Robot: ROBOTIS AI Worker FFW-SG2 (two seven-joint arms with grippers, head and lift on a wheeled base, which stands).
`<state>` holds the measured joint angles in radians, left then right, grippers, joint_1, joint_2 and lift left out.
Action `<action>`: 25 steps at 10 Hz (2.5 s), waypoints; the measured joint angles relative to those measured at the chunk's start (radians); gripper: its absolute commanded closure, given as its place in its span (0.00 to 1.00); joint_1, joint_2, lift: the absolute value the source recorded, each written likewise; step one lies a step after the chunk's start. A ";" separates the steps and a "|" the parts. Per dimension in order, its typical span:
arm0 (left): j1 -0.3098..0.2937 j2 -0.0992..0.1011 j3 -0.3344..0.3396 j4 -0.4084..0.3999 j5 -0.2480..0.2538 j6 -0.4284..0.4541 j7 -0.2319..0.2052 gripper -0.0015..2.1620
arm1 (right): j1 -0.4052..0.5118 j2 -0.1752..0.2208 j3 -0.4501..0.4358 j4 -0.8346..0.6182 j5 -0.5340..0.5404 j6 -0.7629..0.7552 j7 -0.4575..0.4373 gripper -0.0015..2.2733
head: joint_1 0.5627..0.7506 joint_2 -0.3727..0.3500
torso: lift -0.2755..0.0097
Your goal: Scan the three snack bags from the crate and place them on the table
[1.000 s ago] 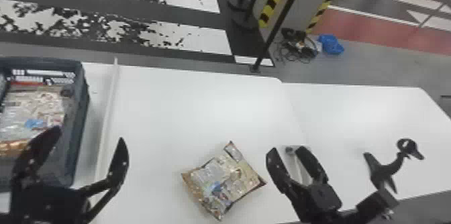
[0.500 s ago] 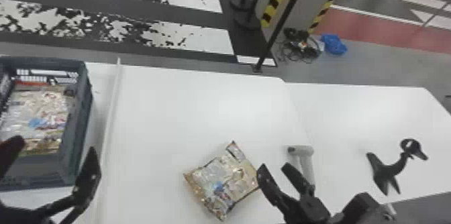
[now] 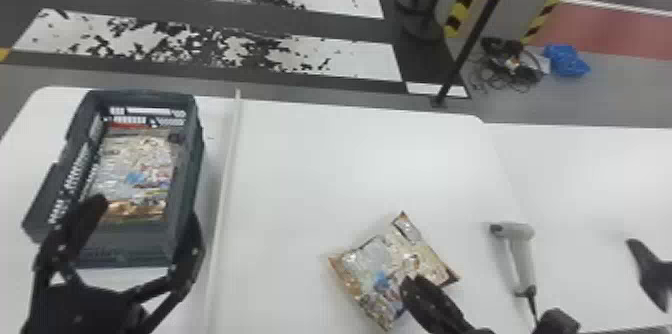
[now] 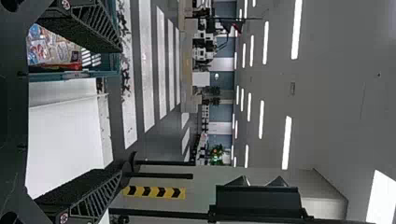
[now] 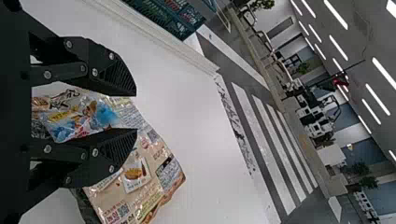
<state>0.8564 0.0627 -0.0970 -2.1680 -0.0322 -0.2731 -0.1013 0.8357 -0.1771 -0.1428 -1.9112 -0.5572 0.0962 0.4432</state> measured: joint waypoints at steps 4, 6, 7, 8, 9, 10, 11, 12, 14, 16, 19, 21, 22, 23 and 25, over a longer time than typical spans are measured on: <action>-0.001 0.004 0.002 0.000 0.000 0.015 -0.028 0.04 | -0.098 0.002 -0.037 0.109 0.004 -0.049 -0.029 0.99 | 0.70 0.21 | 0.84; 0.003 0.009 0.002 -0.001 0.000 0.017 -0.033 0.04 | -0.153 0.004 -0.085 0.151 0.001 -0.066 -0.050 0.99 | 0.70 0.11 | 0.84; 0.006 0.010 0.002 -0.002 0.000 0.016 -0.036 0.04 | -0.190 0.003 -0.100 0.193 0.011 -0.063 -0.051 0.99 | 0.70 0.08 | 0.84; 0.009 0.012 0.002 -0.003 0.000 0.013 -0.038 0.04 | -0.223 0.000 -0.108 0.242 0.027 -0.062 -0.051 0.99 | 0.70 0.06 | 0.84; 0.011 0.015 0.000 -0.004 0.000 0.009 -0.038 0.04 | -0.250 -0.002 -0.111 0.288 0.043 -0.066 -0.053 0.99 | 0.70 0.05 | 0.84; 0.012 0.019 -0.002 -0.004 0.000 0.006 -0.038 0.04 | -0.268 -0.004 -0.113 0.323 0.056 -0.074 -0.055 0.99 | 0.70 0.03 | 0.84; 0.012 0.020 -0.004 -0.002 0.000 0.005 -0.040 0.04 | -0.281 -0.008 -0.114 0.348 0.066 -0.078 -0.055 0.99 | 0.70 0.03 | 0.84; 0.012 0.021 -0.004 -0.002 0.000 0.004 -0.040 0.04 | -0.288 -0.014 -0.116 0.368 0.072 -0.084 -0.055 0.99 | 0.70 0.03 | 0.84; 0.012 0.023 -0.004 0.000 0.000 0.002 -0.043 0.04 | -0.291 -0.021 -0.116 0.400 0.084 -0.112 -0.054 0.99 | 0.70 0.03 | 0.84; 0.012 0.023 -0.005 0.002 0.001 -0.004 -0.048 0.04 | -0.291 -0.029 -0.116 0.430 0.086 -0.136 -0.041 0.99 | 0.70 0.03 | 0.84; 0.009 0.023 -0.007 0.008 0.008 -0.013 -0.053 0.04 | -0.270 -0.033 -0.119 0.438 0.088 -0.149 -0.019 0.99 | 0.70 0.03 | 0.84; 0.009 0.023 -0.008 0.012 0.011 -0.023 -0.055 0.04 | -0.252 -0.032 -0.119 0.439 0.089 -0.154 0.000 0.99 | 0.70 0.03 | 0.84; 0.008 0.023 -0.008 0.014 0.016 -0.030 -0.059 0.04 | -0.244 -0.031 -0.116 0.439 0.089 -0.158 0.004 0.99 | 0.70 0.03 | 0.84; 0.008 0.023 -0.008 0.017 0.019 -0.039 -0.062 0.04 | -0.237 -0.030 -0.112 0.438 0.087 -0.159 0.015 0.99 | 0.70 0.03 | 0.84; 0.007 0.023 -0.009 0.019 0.021 -0.043 -0.066 0.04 | -0.222 -0.028 -0.099 0.437 0.083 -0.165 0.025 0.99 | 0.70 0.03 | 0.84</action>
<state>0.8630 0.0858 -0.1055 -2.1488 -0.0108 -0.3165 -0.1672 0.6133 -0.2052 -0.2419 -1.4742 -0.4740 -0.0693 0.4687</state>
